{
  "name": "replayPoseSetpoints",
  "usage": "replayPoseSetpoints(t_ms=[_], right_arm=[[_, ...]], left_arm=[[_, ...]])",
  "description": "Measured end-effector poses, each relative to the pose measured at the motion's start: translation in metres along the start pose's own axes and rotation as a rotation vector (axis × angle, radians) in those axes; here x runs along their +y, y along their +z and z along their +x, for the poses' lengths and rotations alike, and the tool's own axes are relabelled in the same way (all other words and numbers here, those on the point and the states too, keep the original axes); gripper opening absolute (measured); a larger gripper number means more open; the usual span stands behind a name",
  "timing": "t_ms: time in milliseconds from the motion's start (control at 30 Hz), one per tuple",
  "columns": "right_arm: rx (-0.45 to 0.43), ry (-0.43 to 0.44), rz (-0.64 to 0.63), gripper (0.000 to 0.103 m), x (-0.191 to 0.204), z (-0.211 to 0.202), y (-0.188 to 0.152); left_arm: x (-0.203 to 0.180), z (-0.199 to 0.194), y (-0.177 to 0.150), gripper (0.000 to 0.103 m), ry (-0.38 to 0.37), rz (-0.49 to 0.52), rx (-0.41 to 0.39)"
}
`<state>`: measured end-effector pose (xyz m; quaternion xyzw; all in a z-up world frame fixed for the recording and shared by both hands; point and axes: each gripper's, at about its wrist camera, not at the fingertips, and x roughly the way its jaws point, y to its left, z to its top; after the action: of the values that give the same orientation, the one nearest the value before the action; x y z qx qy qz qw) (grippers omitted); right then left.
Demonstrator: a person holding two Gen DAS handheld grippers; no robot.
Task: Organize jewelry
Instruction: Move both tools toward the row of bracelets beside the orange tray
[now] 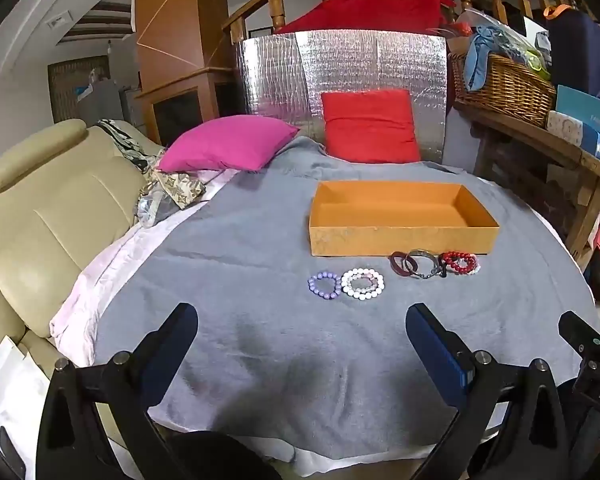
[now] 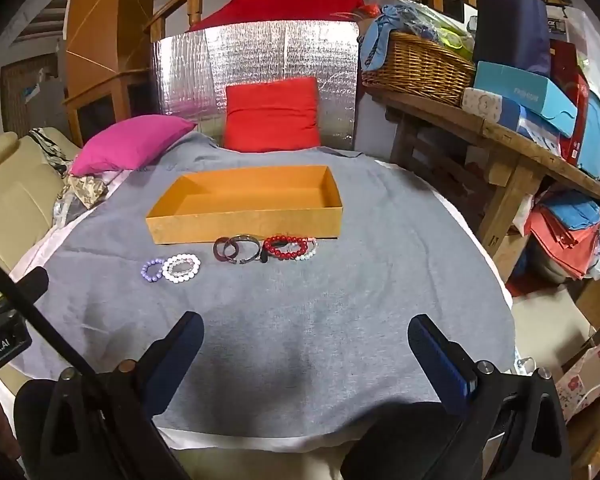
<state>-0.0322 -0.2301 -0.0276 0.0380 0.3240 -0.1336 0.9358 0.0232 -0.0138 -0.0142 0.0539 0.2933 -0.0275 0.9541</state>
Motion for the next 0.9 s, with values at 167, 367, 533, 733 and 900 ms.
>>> replayPoseSetpoints(t_ms=[167,367,533,733,900], right_arm=[[0.018,-0.005,-0.002,0.103,0.004,0.017,0.003],[0.045,0.006,-0.011,0.103,0.011,0.047,0.014],[0.056,0.029,0.016,0.103,0.005,0.074,0.023],[0.089,0.064,0.075,0.103,-0.008,0.117,0.034],[0.092,0.058,0.134,0.103,-0.031,0.166,0.056]], left_arm=[[0.002,0.022,0.000,0.103,-0.010,-0.014,0.028],[0.003,0.052,0.004,0.103,-0.007,-0.011,0.043],[0.010,0.087,0.014,0.103,0.020,-0.052,0.031],[0.011,0.136,0.031,0.103,0.031,-0.084,0.024],[0.007,0.175,0.044,0.103,0.037,-0.103,0.042]])
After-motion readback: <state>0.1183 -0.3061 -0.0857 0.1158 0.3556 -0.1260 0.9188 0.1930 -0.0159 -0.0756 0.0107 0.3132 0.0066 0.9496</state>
